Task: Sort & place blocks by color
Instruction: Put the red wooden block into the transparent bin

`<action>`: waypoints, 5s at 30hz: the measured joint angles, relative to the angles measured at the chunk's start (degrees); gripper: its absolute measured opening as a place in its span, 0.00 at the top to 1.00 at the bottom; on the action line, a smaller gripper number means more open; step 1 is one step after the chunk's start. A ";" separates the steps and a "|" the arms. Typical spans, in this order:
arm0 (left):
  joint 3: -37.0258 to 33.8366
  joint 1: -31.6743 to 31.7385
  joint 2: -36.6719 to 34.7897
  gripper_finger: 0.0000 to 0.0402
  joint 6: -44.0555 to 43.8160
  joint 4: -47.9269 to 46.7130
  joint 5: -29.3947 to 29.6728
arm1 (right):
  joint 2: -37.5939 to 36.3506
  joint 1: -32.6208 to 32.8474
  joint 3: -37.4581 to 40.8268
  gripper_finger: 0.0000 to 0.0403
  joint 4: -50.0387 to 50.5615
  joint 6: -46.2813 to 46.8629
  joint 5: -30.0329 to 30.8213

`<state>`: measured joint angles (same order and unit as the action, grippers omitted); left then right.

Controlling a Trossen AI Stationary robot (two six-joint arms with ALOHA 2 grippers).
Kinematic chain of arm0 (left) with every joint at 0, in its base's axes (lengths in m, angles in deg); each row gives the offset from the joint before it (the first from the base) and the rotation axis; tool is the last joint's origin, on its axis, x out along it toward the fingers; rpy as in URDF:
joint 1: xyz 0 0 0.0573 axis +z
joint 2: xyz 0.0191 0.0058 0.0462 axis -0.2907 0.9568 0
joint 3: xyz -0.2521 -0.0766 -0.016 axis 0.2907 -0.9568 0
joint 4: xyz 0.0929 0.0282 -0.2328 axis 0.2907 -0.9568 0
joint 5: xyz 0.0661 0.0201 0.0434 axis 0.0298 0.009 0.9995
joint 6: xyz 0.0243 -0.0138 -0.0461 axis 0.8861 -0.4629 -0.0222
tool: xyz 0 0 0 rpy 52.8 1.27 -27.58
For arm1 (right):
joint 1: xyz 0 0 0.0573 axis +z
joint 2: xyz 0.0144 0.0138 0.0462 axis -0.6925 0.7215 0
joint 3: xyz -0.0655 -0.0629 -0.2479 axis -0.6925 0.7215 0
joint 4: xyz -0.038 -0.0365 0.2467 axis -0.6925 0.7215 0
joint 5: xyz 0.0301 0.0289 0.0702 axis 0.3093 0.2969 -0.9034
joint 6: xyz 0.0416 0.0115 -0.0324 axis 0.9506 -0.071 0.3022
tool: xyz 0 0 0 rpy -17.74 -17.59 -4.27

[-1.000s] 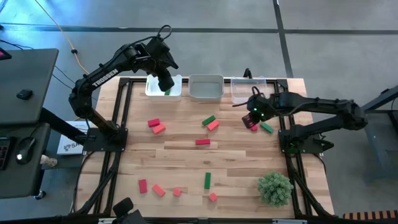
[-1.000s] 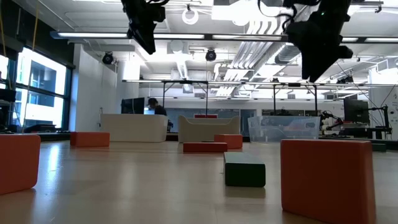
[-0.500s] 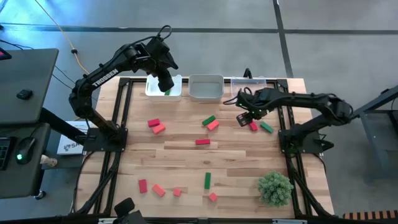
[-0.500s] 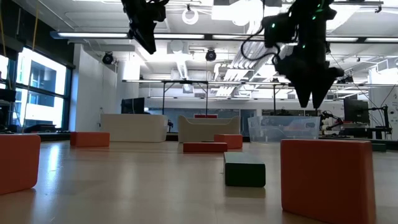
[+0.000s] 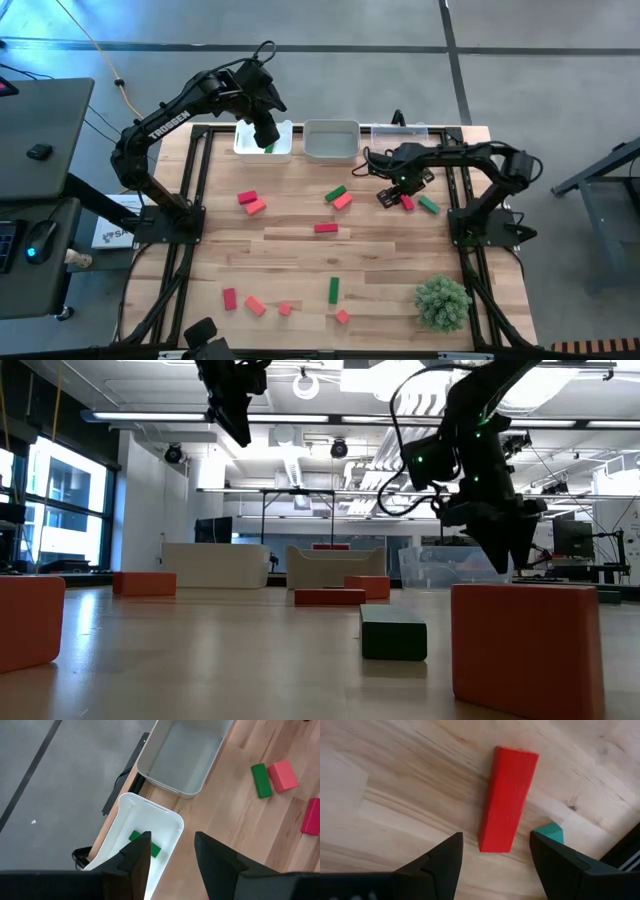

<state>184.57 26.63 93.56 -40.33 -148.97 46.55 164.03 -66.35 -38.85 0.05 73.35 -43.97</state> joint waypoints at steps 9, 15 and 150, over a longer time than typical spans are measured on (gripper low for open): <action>0.00 0.00 0.00 0.65 0.00 0.00 0.00 | 3.67 -0.60 0.02 0.45 -0.90 -2.55 0.01; 0.00 0.00 0.00 0.65 -0.01 0.00 0.00 | 5.35 -2.88 0.02 0.45 -1.43 -4.65 -0.23; -0.02 -0.07 0.00 0.65 -9.18 0.09 0.00 | 9.72 -29.20 -14.91 0.76 -11.37 -44.00 3.44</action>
<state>184.55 26.56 93.56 -49.51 -148.88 46.55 173.75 -95.55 -53.76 -11.32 29.36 -40.53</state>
